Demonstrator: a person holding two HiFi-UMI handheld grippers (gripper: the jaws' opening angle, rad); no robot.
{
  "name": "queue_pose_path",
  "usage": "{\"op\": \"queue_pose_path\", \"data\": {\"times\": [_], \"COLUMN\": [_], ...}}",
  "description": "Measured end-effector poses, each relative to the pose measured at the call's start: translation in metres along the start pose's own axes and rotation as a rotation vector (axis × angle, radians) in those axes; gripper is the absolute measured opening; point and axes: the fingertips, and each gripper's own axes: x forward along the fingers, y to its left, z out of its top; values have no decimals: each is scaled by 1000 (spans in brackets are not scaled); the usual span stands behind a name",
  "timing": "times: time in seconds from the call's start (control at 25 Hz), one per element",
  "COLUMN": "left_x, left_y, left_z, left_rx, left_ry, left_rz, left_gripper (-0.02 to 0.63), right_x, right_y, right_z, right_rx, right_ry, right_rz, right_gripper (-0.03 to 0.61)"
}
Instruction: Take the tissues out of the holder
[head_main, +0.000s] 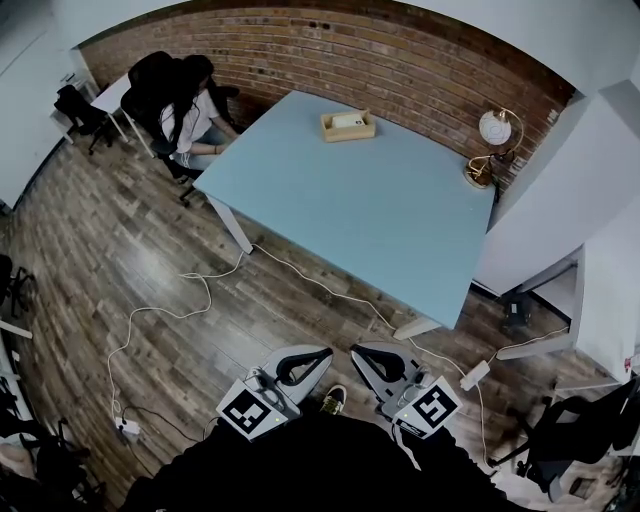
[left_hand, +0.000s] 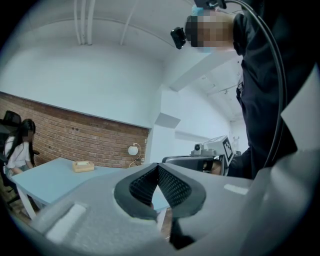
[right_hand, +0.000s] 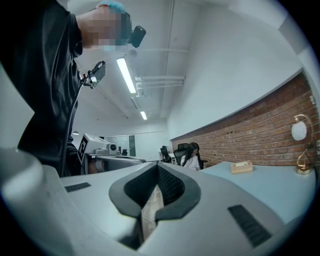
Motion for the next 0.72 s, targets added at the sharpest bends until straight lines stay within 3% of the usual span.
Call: {"op": "queue_pose_path", "data": {"times": [0.72], "left_x": [19], "left_y": [111], "left_z": [9], "left_rx": [-9], "left_ry": [-7], "left_rz": [-45], "left_gripper": [-6], "right_x": [93], "right_y": [-58], "right_z": [1], "right_rx": [3], "right_ry": [28], "right_rz": [-21], "right_gripper": [5]}}
